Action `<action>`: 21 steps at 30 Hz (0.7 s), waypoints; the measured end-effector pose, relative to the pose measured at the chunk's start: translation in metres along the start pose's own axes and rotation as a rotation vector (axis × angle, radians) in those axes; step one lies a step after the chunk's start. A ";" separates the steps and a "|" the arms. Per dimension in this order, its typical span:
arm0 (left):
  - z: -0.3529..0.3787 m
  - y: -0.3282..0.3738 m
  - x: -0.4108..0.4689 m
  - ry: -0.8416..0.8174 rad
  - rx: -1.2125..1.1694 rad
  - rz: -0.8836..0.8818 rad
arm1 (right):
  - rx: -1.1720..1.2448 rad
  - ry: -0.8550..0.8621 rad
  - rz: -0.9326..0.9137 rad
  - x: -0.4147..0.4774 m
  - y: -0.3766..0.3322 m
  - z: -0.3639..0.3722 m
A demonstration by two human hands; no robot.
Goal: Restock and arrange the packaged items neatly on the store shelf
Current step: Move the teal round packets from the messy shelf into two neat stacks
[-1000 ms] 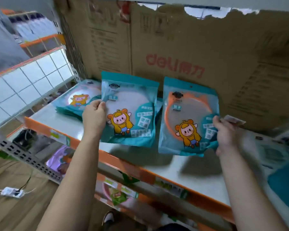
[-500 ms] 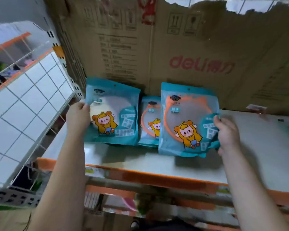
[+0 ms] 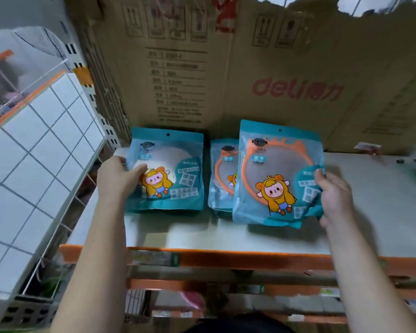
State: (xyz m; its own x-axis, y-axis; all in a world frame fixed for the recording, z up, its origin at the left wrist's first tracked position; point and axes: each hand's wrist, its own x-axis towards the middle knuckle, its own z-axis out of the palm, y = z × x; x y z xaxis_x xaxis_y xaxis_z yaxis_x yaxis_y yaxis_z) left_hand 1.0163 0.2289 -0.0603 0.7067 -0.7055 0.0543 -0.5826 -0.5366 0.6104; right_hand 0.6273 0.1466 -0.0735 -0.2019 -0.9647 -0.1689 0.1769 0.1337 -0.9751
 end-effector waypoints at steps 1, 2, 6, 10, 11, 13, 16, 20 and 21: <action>0.001 -0.001 0.001 0.010 0.011 0.005 | 0.003 0.006 -0.001 0.000 0.001 0.000; 0.002 -0.001 0.002 0.024 0.020 0.009 | 0.005 0.009 0.000 -0.001 0.001 0.000; 0.005 -0.003 0.007 0.067 0.049 0.017 | -0.001 0.010 -0.006 -0.002 0.006 -0.001; 0.007 -0.005 0.010 0.056 0.040 0.022 | -0.011 0.011 -0.001 -0.002 0.010 -0.003; 0.008 -0.004 0.010 0.053 0.037 0.028 | -0.014 0.010 -0.001 -0.002 0.011 -0.003; 0.007 -0.002 0.011 0.052 0.027 0.046 | -0.020 0.008 0.002 -0.002 0.012 -0.003; 0.008 0.000 0.015 0.060 0.018 0.058 | -0.025 0.002 0.006 -0.003 0.014 -0.002; 0.012 0.000 0.015 0.069 0.069 0.031 | -0.030 -0.004 0.008 -0.005 0.014 -0.003; 0.013 0.001 0.013 0.078 0.087 0.028 | -0.030 -0.006 0.009 -0.005 0.014 -0.004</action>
State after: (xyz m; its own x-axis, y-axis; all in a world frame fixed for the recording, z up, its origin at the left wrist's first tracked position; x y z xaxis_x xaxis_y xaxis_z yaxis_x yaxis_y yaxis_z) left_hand 1.0200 0.2131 -0.0698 0.7164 -0.6847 0.1338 -0.6330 -0.5573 0.5374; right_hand 0.6273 0.1538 -0.0865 -0.1951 -0.9646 -0.1773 0.1502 0.1492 -0.9773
